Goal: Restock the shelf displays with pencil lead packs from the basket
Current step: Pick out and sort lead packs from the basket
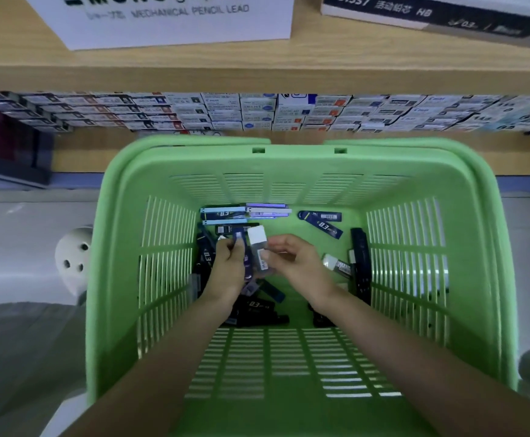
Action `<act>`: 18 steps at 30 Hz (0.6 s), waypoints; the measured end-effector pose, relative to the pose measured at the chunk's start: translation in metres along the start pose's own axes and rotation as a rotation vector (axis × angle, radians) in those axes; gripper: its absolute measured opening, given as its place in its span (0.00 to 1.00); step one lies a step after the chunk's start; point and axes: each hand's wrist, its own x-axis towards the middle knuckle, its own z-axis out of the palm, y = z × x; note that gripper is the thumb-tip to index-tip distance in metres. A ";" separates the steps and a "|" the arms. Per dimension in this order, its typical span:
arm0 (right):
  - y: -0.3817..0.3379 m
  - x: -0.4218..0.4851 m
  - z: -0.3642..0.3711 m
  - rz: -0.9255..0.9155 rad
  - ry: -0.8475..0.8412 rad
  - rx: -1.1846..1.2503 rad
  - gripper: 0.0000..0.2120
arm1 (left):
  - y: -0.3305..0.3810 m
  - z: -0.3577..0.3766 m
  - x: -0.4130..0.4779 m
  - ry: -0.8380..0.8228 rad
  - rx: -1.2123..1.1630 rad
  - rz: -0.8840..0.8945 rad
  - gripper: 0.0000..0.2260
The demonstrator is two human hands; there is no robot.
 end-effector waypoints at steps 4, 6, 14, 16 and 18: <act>-0.002 -0.013 0.019 -0.081 -0.034 -0.072 0.07 | 0.003 -0.006 -0.013 -0.101 0.066 0.008 0.14; 0.001 -0.012 0.018 -0.152 0.000 -0.167 0.06 | 0.005 -0.011 -0.018 -0.043 0.076 0.054 0.08; 0.049 0.012 -0.002 -0.036 -0.181 -0.681 0.22 | 0.029 -0.039 -0.029 0.089 0.114 0.149 0.06; 0.054 0.011 0.007 -0.074 -0.255 -0.765 0.23 | 0.033 -0.042 -0.033 0.089 0.127 0.158 0.06; 0.057 0.010 0.016 -0.084 -0.296 -0.822 0.25 | 0.032 -0.044 -0.035 0.095 0.161 0.166 0.04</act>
